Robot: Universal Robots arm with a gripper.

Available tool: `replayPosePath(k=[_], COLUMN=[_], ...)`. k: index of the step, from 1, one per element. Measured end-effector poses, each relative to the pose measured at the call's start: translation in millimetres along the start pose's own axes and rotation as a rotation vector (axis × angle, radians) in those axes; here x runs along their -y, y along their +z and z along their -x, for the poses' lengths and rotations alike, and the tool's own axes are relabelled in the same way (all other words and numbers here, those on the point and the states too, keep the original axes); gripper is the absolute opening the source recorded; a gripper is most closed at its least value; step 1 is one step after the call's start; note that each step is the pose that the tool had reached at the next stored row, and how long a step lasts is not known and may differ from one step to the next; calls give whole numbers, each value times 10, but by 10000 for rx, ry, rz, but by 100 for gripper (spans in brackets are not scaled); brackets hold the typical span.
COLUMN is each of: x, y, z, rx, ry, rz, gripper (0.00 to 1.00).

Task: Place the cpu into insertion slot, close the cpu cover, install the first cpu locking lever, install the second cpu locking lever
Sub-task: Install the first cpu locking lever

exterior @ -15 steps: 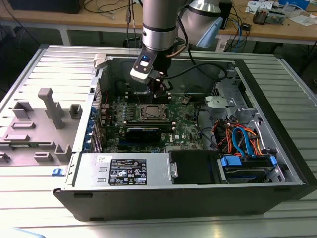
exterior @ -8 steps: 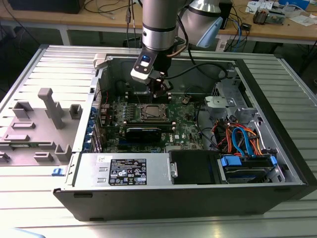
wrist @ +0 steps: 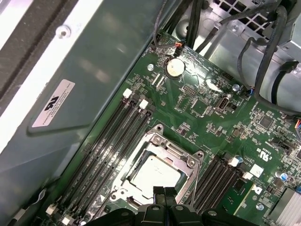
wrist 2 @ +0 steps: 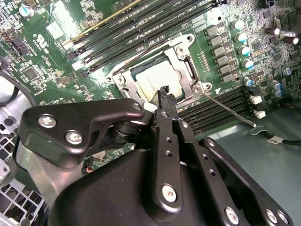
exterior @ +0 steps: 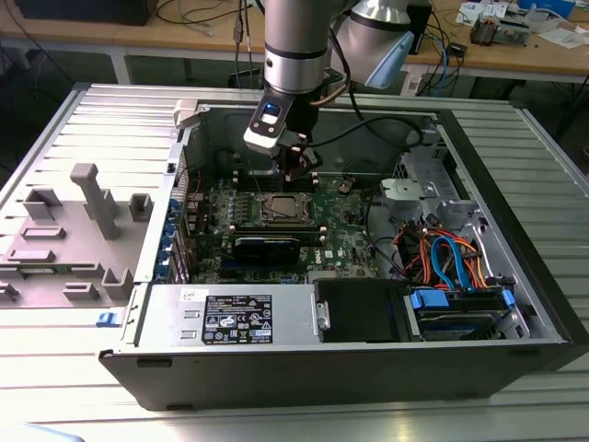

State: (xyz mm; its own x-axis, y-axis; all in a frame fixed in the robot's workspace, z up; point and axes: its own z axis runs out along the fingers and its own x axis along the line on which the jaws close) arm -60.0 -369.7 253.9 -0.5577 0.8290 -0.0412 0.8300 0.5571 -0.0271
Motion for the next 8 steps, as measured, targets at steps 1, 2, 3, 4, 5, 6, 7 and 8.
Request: replayPosePath(k=[1, 2, 3, 4, 5, 6, 7, 8], x=[0, 0, 0, 0, 0, 0, 0, 0], y=[0, 0, 0, 0, 0, 0, 0, 0], z=[0, 0, 0, 0, 0, 0, 0, 0], rx=[1, 2, 3, 4, 4, 4, 4, 5], ry=[-32, -56, -105, -133, -157, -174, -185, -209], rz=[1, 2, 4, 6, 7, 7, 8, 9], gripper=[11, 11, 11, 11, 11, 11, 11, 11])
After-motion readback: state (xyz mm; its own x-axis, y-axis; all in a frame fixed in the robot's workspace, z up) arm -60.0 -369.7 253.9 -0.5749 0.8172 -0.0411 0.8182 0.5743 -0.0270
